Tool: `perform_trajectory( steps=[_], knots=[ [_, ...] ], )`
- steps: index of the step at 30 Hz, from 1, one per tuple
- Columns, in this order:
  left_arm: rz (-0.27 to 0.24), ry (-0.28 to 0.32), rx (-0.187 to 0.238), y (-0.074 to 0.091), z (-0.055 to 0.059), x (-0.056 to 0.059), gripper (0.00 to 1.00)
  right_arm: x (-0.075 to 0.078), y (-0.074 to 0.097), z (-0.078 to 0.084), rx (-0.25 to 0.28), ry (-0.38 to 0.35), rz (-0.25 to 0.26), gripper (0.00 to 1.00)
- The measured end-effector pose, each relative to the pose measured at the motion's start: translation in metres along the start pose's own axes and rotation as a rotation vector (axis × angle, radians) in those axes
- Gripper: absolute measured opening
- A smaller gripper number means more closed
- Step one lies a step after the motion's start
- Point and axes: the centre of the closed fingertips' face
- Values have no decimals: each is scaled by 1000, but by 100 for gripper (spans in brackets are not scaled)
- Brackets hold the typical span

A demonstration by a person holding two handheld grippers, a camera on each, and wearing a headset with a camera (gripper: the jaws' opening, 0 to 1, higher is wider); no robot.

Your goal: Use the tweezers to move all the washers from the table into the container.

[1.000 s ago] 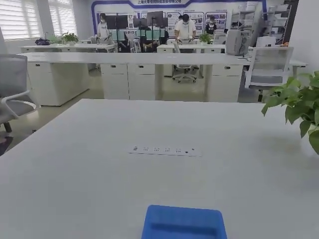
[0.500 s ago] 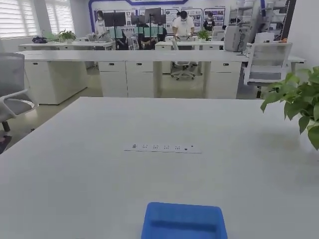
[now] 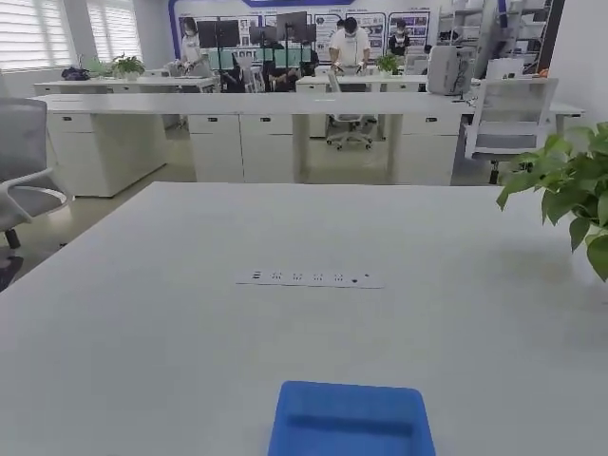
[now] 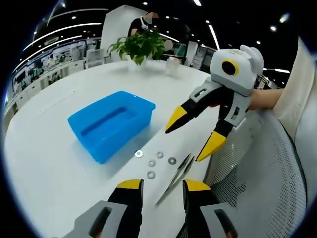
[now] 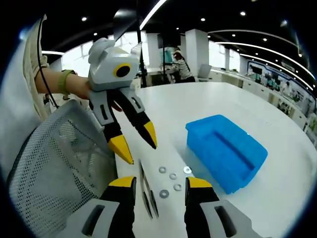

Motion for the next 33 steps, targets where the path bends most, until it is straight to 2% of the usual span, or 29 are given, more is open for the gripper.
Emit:
perform_trajectory(
  steps=[6,12,15,19,24,29,33],
  knots=[
    [21,-25,-93,-10,14,2,30,-9,-3,9,-38,30,-33,32],
    [29,-50,-143,-15,19,2,27,-16,-4,19,-78,57,-67,30],
    [32,-72,-182,-17,24,2,24,-19,-6,25,-103,79,-80,28],
    [31,-96,-208,-17,25,3,20,-23,-8,33,-134,102,-95,26],
    [29,-130,-243,-16,29,2,18,-25,-10,44,-182,166,-96,23],
    [31,-164,-272,-17,30,2,13,-27,-10,46,-192,193,-103,20],
    [25,-200,-314,-16,33,0,11,-26,-10,46,-195,195,-103,19]
  ],
)
Point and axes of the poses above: the centre of the closed fingertips' face, and the gripper's own axes: y roughly backward along the fingers, x roughly to its right, z roughly out of its underside, and after that the axes turned 15 degrees about z, right-handed
